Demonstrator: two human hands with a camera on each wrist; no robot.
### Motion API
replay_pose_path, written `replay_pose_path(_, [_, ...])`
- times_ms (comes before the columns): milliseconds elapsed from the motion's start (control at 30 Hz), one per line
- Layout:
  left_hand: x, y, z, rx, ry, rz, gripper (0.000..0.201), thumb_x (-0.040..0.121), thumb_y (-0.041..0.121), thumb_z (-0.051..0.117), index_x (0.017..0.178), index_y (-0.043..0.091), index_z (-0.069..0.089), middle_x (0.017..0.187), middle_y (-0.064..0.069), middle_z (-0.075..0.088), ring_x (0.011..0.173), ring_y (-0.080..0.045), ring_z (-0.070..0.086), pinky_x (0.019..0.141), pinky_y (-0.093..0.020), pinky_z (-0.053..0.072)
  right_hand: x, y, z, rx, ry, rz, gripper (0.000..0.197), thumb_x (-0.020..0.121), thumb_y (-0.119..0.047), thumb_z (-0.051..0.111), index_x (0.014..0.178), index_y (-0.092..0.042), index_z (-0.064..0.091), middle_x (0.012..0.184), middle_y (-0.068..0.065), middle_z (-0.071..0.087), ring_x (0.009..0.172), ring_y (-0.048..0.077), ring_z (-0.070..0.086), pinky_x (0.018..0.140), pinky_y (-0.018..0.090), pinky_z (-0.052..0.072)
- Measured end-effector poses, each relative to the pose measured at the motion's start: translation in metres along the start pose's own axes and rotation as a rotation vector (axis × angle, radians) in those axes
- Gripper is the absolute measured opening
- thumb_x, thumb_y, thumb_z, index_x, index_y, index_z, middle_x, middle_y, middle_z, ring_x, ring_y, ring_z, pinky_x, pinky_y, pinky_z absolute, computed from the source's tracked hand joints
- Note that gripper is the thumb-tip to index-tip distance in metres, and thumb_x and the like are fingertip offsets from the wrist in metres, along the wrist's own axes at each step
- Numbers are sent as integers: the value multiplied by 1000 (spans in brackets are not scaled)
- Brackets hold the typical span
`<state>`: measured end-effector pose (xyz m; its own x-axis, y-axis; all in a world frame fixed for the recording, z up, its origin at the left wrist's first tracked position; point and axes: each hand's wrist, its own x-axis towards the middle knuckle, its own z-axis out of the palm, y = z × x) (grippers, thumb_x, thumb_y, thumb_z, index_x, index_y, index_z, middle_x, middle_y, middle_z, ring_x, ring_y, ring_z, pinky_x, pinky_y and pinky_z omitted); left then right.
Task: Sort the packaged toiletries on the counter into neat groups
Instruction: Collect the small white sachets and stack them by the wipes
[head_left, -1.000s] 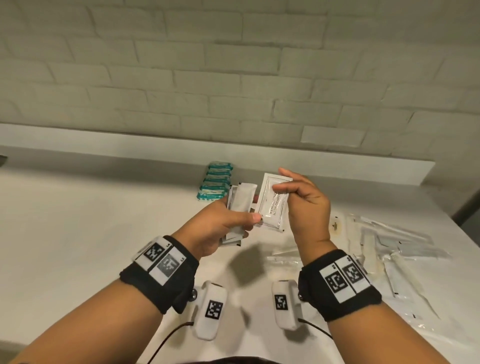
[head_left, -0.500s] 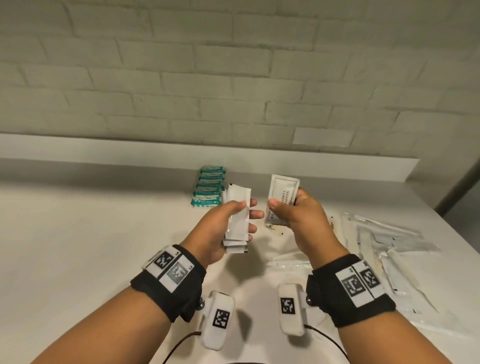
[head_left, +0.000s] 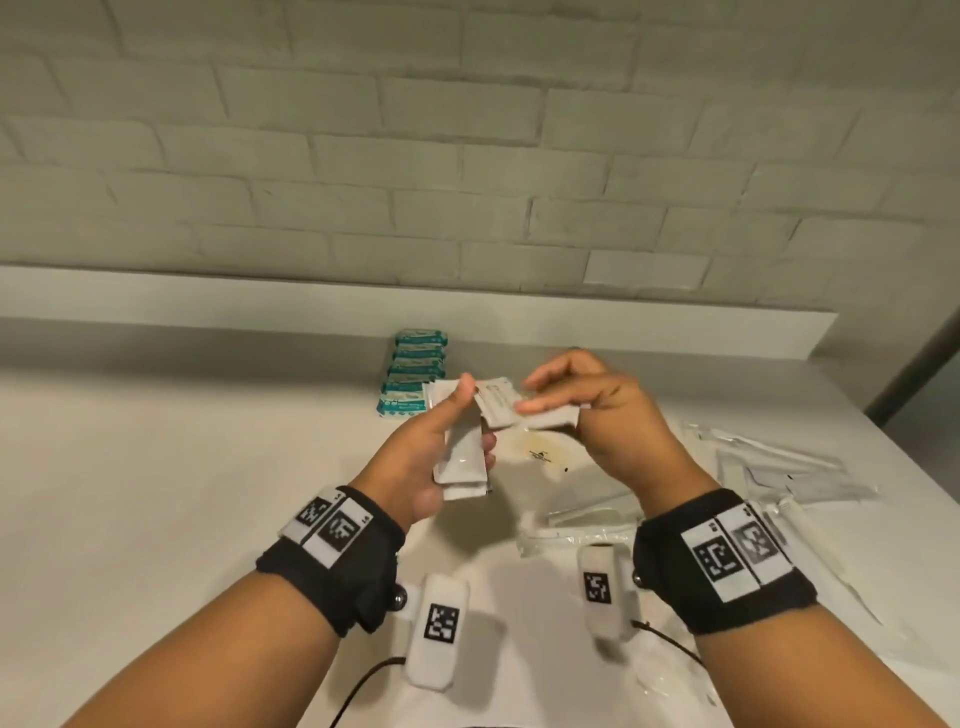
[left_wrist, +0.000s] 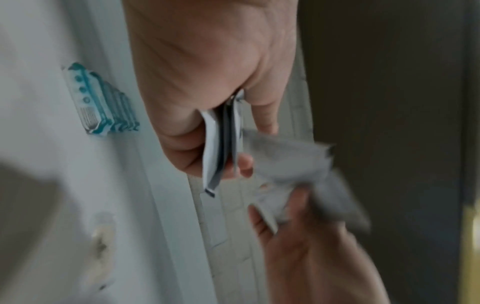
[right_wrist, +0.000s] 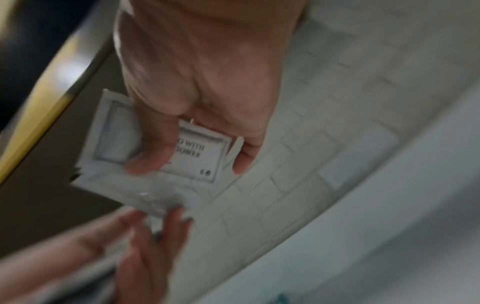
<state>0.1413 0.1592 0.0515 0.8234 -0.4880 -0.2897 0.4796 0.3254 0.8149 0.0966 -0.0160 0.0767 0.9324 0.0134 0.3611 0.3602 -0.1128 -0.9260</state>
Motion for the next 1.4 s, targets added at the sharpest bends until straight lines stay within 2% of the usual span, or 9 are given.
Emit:
replay_pose_path(133, [7, 7, -3, 76, 95, 101, 29, 88, 9, 61, 115, 2, 64, 100, -19, 72, 79, -31, 73, 61, -41, 58, -13, 16, 0, -244, -78, 66, 27, 70, 16, 71, 91, 0, 75, 102, 2, 57, 93, 0, 61, 81, 14, 52])
replay_pose_path(267, [12, 7, -7, 88, 189, 186, 16, 88, 5, 63, 101, 13, 66, 94, -13, 72, 80, -29, 72, 65, -44, 60, -19, 20, -4, -134, 55, 212, 24, 80, 9, 67, 93, -9, 73, 91, 6, 63, 72, 5, 64, 67, 16, 54])
replay_pose_path(400, [16, 5, -9, 89, 205, 237, 18, 88, 3, 62, 101, 15, 65, 99, -12, 71, 93, -31, 69, 83, -51, 55, -16, 10, -11, -36, 94, 365, 14, 93, -7, 58, 102, -18, 60, 86, 8, 67, 74, 20, 67, 60, 31, 58])
replay_pose_path(500, [17, 3, -7, 5, 226, 281, 17, 88, 5, 63, 102, 13, 65, 87, -6, 72, 78, -21, 70, 72, -38, 59, -12, 6, -4, 85, 30, 478, 18, 94, -12, 57, 112, -16, 56, 98, 12, 71, 87, 30, 72, 64, 39, 59])
replay_pose_path(600, [18, 3, -5, -83, 191, 252, 8, 88, 8, 63, 92, 13, 69, 77, -3, 73, 67, -15, 66, 57, -27, 57, -11, 16, 14, 196, 34, 475, 28, 92, -8, 60, 119, -15, 55, 106, 11, 71, 88, 31, 72, 60, 36, 58])
replay_pose_path(767, [13, -5, -3, 81, 91, 156, 9, 87, 11, 65, 95, 12, 69, 77, -2, 73, 64, -11, 69, 59, -28, 56, 6, 19, 7, 157, 307, 384, 24, 90, -5, 62, 112, -12, 58, 104, 10, 72, 91, 26, 71, 72, 37, 60])
replay_pose_path(967, [16, -1, -6, 267, 27, 162, 10, 81, 12, 73, 87, 13, 66, 74, -6, 67, 60, -12, 62, 58, -26, 48, 25, 6, -21, -129, 85, 342, 15, 87, 0, 63, 96, -10, 57, 93, 17, 68, 83, 30, 65, 77, 46, 53])
replay_pose_path(1200, [25, -12, 6, 133, 149, 278, 19, 85, 1, 65, 103, 6, 61, 71, -8, 63, 57, -14, 59, 56, -25, 48, 24, 10, -9, 341, 334, 469, 23, 100, -23, 47, 120, -13, 48, 117, 21, 64, 99, 41, 67, 64, 50, 60])
replay_pose_path(1400, [18, -17, 14, 126, 62, 214, 14, 88, 10, 65, 102, 9, 67, 86, -8, 72, 69, -19, 70, 60, -29, 56, 19, 22, 12, 268, 391, 484, 47, 87, 4, 62, 124, -12, 38, 110, 16, 66, 90, 33, 68, 72, 47, 58])
